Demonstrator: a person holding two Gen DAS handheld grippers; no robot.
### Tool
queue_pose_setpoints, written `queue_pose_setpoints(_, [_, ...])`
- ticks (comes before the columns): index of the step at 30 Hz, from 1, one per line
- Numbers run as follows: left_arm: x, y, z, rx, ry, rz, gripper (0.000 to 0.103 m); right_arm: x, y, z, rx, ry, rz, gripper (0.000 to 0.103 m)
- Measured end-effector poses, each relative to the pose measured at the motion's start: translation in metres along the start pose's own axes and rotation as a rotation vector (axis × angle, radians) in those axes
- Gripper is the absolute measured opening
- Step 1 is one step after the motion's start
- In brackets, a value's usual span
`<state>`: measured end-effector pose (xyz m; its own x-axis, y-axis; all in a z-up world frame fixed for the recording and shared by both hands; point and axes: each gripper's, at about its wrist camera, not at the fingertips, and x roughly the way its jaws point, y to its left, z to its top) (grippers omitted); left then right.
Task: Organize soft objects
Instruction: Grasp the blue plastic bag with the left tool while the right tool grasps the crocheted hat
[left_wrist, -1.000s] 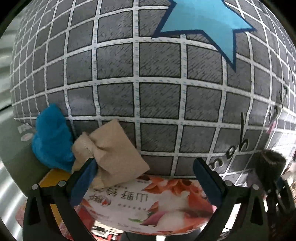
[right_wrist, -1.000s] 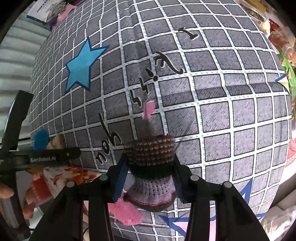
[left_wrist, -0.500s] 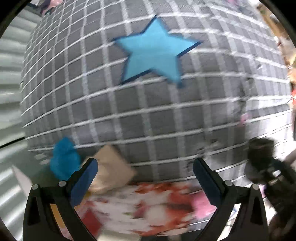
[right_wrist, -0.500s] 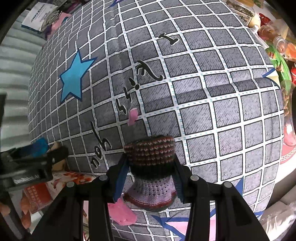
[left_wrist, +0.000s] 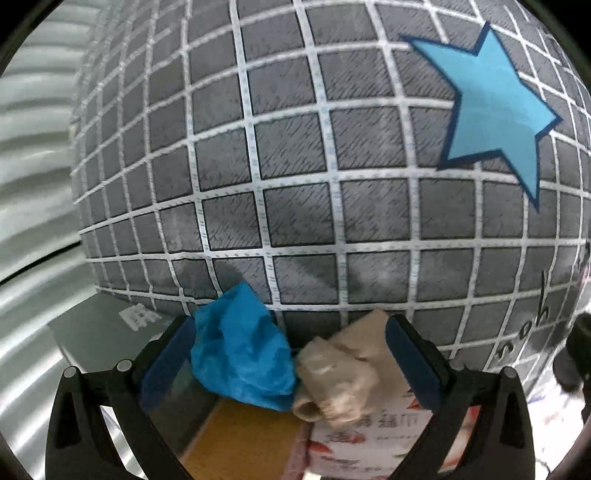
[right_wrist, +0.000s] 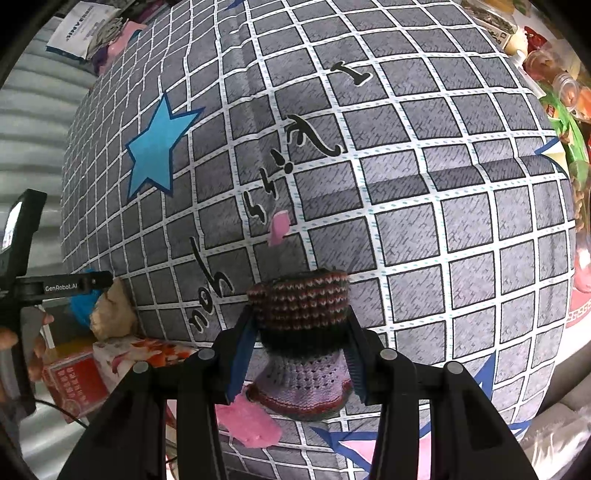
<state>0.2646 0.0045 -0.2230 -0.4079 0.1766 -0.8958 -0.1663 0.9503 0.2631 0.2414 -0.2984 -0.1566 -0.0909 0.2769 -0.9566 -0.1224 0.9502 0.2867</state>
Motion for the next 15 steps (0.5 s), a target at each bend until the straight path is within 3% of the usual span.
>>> queue_pose_setpoints(7, [0.003, 0.047, 0.006, 0.119, 0.051, 0.033, 0.103, 0.005, 0.014, 0.004, 0.008, -0.003, 0.022, 0.046])
queue_pose_setpoints(15, [0.031, 0.071, -0.015, 0.161, 0.171, -0.022, 0.101, 0.006, 0.019, 0.007, 0.008, -0.005, 0.036, 0.046])
